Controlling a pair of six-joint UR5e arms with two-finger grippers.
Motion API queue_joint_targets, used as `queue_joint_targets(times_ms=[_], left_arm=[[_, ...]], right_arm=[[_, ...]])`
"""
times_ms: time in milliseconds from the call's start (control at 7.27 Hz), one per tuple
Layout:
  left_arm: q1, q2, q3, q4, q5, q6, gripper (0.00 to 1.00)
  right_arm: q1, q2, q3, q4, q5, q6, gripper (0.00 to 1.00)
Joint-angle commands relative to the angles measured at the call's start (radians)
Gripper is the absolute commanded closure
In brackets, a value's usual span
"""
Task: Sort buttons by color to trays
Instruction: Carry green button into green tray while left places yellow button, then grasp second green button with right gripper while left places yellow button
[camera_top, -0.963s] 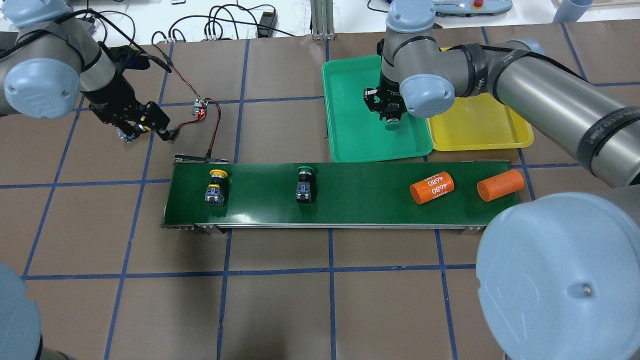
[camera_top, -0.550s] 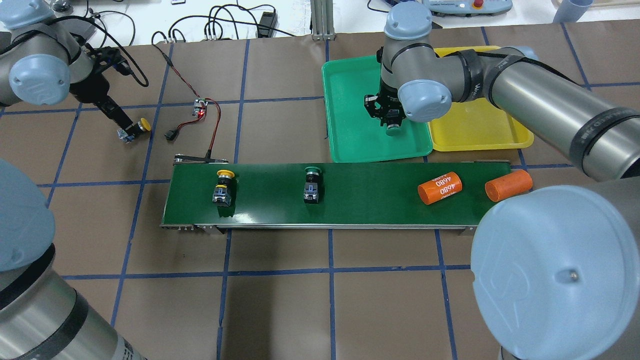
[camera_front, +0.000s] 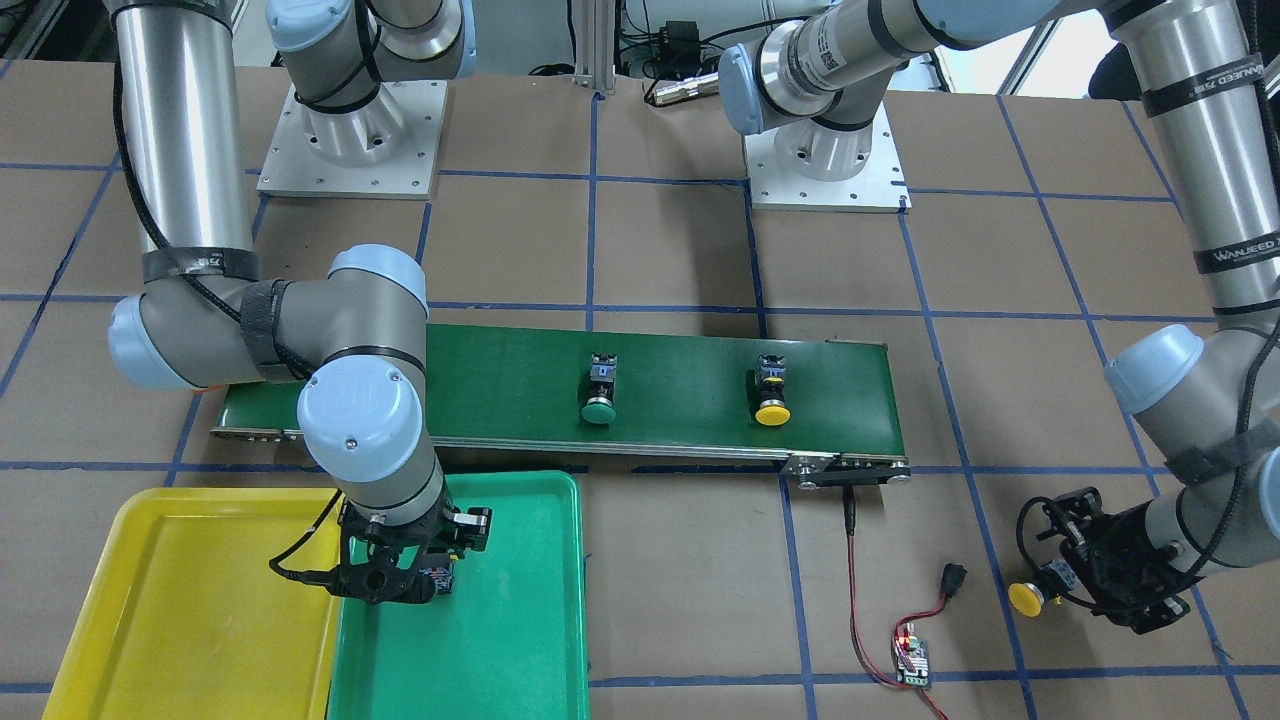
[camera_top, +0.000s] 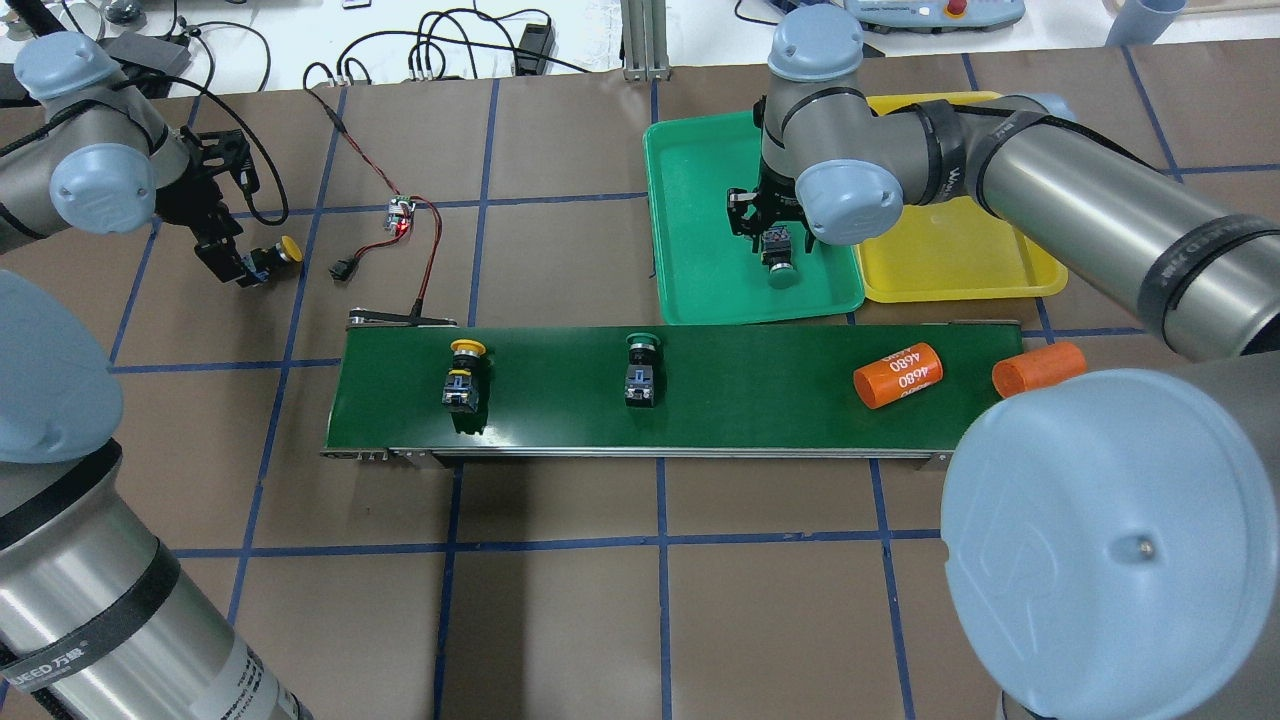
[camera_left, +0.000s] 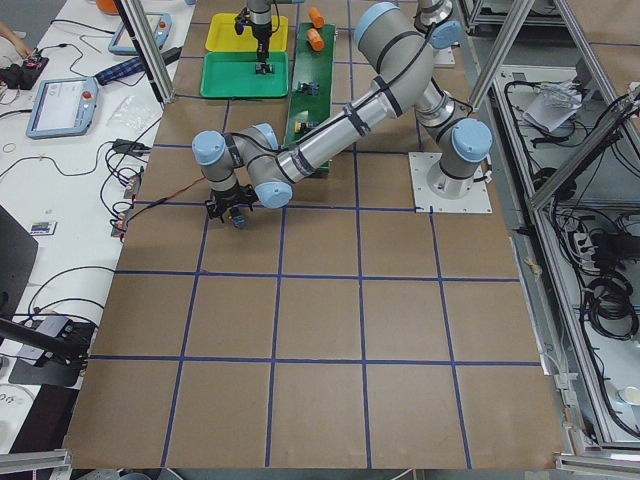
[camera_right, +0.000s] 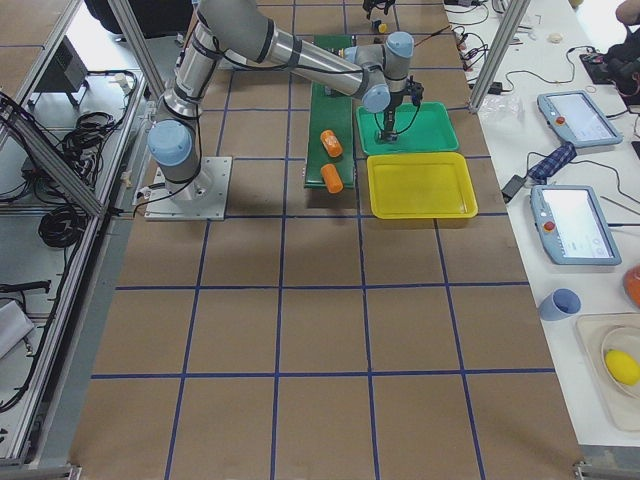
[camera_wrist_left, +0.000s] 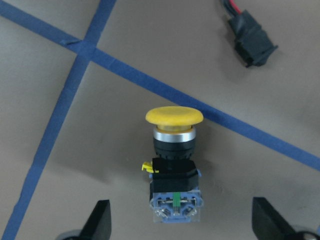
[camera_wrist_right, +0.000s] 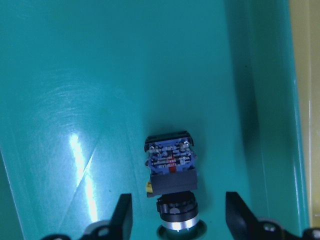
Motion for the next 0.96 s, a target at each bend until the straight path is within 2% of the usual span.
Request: queue_joint_targets(times_ms=[0,138,275,412,550,688,825], left_arm=[[0.001,-0.017,-0.005,0.004,-0.041,-0.005,0.01],[0.003,-0.021,-0.009,0.005,-0.049,-0.008,0.18],[0.005,-0.031,-0.005,0.005,-0.048,-0.009,0.43],[0.018,-0.032,-0.005,0.004,-0.049,-0.018,0.77],[0.031,-0.029,-0.008,-0.007,-0.049,-0.082,1.00],[0.020,0.012,-0.026,-0.037,-0.046,-0.171,1.00],[0.008,0.058,-0.029,-0.151,-0.049,-0.365,1.00]], right_arm=[[-0.004,-0.041,0.000,0.014,-0.002,0.004,0.00],[-0.003,-0.112,0.011,0.038,0.011,0.005,0.00],[0.000,-0.190,0.020,0.169,0.018,0.007,0.00],[0.012,-0.251,0.032,0.278,0.018,0.008,0.00],[0.019,-0.313,0.058,0.332,0.021,0.010,0.00],[0.040,-0.346,0.116,0.342,0.058,0.067,0.00],[0.081,-0.367,0.150,0.325,0.092,0.145,0.00]])
